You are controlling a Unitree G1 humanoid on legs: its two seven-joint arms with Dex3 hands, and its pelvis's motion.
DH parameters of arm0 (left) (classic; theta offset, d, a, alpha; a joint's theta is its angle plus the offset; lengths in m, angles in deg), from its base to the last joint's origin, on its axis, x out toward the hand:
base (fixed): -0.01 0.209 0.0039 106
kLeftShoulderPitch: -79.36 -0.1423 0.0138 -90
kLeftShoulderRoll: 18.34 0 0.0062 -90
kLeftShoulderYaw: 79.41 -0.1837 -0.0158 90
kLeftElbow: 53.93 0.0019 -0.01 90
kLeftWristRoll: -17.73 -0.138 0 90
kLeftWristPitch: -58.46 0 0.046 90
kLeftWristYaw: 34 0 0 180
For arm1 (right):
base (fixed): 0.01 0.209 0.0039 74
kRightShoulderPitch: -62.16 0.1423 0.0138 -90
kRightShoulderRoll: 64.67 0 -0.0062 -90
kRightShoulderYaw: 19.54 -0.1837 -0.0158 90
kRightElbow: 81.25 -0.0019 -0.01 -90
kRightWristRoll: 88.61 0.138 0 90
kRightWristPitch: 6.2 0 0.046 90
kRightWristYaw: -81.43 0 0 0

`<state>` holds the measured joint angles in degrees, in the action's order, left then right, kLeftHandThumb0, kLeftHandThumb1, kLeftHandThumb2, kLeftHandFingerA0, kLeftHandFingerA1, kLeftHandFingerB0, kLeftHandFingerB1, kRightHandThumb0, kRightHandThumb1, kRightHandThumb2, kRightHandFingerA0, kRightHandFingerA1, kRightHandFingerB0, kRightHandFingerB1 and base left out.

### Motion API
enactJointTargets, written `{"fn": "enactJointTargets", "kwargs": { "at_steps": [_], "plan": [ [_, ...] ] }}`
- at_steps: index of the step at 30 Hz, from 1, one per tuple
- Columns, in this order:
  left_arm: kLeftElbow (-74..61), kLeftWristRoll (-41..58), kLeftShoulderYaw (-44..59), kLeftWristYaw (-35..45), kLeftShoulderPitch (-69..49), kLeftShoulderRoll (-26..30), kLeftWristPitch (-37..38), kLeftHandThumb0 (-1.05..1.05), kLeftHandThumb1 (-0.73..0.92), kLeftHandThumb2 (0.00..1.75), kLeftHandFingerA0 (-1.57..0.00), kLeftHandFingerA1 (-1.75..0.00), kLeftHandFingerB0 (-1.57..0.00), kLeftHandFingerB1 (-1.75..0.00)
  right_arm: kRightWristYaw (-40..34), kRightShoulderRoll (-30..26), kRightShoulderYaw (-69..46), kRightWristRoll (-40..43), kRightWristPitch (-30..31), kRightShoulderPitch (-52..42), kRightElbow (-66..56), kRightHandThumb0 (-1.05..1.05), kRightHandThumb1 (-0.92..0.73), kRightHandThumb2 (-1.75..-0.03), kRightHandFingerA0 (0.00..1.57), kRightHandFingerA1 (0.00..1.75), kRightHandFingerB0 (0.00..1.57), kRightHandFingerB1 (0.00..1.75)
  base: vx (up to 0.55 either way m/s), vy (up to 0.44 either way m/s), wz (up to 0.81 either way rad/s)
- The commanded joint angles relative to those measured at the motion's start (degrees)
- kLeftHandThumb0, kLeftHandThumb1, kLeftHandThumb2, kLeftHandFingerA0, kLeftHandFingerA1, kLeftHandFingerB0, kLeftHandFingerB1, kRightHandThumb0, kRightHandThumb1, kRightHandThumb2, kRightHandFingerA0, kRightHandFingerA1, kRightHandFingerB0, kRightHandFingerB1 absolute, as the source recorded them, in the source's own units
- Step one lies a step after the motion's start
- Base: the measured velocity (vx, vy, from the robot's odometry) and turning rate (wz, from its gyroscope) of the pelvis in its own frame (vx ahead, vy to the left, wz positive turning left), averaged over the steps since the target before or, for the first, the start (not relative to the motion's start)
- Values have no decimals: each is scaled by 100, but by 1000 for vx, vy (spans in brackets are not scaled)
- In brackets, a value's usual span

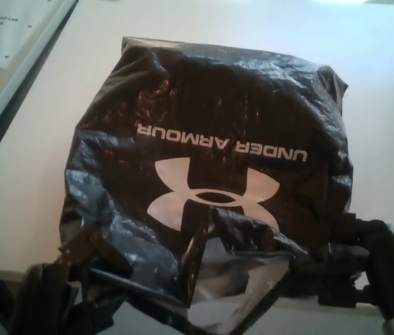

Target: A plastic bag is kept infront of the robot in the middle of the desk and the robot uses both its hands to grab it from the top and lifts it up and then releases it.

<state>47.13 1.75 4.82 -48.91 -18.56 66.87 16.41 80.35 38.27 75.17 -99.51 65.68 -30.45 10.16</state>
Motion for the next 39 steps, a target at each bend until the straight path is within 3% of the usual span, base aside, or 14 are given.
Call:
{"fn": "enactJointTargets", "kwargs": {
  "at_steps": [1,8,9,11,12,20,21,24,27,30,31,35,38,39],
  "plan": [
    [-681,486,-58,609,355,32,-535,-25,73,52,-63,-175,-42,-175,157,111,211,15,402,383,-572,-12,-41,-102,157,158,144,151,0,0,0],
    [-1811,523,-93,818,625,-160,-1157,-24,70,51,-62,-175,-43,-175,104,443,423,-67,1304,1082,-1586,-12,-26,-101,157,159,145,154,0,0,0],
    [-1913,476,-65,765,714,-232,-1159,-37,53,74,-101,-145,-75,-130,77,490,426,-110,1434,1199,-1714,-8,-25,-102,145,175,131,175,0,0,0],
    [-2125,465,-21,755,880,-336,-1272,-37,51,75,-104,-145,-78,-131,39,573,394,-78,1511,1437,-1824,-7,-25,-104,148,173,141,175,0,0,0],
    [-2284,446,9,768,1001,-391,-1380,-21,68,54,-69,-175,-48,-175,53,719,355,108,1809,1615,-1958,-6,-22,-102,148,175,142,174,0,0,0],
    [-2860,351,236,937,2486,-492,-2260,-18,63,59,-91,-175,-64,-175,72,921,-307,772,2502,3100,-2127,-34,-45,-92,157,163,134,153,0,0,0],
    [-2817,310,317,960,2808,-420,-2352,-21,64,59,-96,-175,-69,-175,60,923,-423,874,2674,3290,-2177,-29,-65,-62,115,175,85,175,0,0,0],
    [-2584,196,590,925,3876,-247,-2659,-24,62,58,-104,-175,-77,-175,-25,1010,-864,1452,3004,3937,-2260,-22,-66,-61,96,175,71,175,0,0,0],
    [-2270,277,829,885,4822,-120,-2932,-29,48,82,-131,-153,-110,-143,-141,991,-1189,1672,3317,4508,-2308,-27,-67,-59,92,175,69,175,0,0,0],
    [-1845,587,1045,1021,5691,137,-2969,-20,64,59,-96,-175,-76,-175,-363,706,-1244,985,3157,5039,-2107,-35,-46,-86,130,146,104,133,0,0,0],
    [-1788,612,1087,1030,5858,186,-3014,-20,63,60,-96,-175,-76,-175,-391,688,-1281,977,3242,5154,-2110,-32,-64,-60,103,175,76,175,0,0,0],
    [-1582,571,1213,990,6486,326,-3072,-24,48,82,-127,-150,-107,-140,-261,704,-1467,1358,3235,5386,-2084,-29,-66,-59,97,175,68,175,0,0,0],
    [-1514,657,1253,1089,6701,394,-3186,-18,64,60,-92,-175,-71,-175,-288,739,-1494,1369,3263,5442,-2091,-31,-66,-60,97,175,69,175,0,0,0],
    [-1472,613,1268,1084,6839,439,-3177,-25,49,83,-126,-148,-104,-137,-331,737,-1481,1292,3345,5459,-2152,-37,-45,-86,127,145,103,133,0,0,0]
  ]
}}
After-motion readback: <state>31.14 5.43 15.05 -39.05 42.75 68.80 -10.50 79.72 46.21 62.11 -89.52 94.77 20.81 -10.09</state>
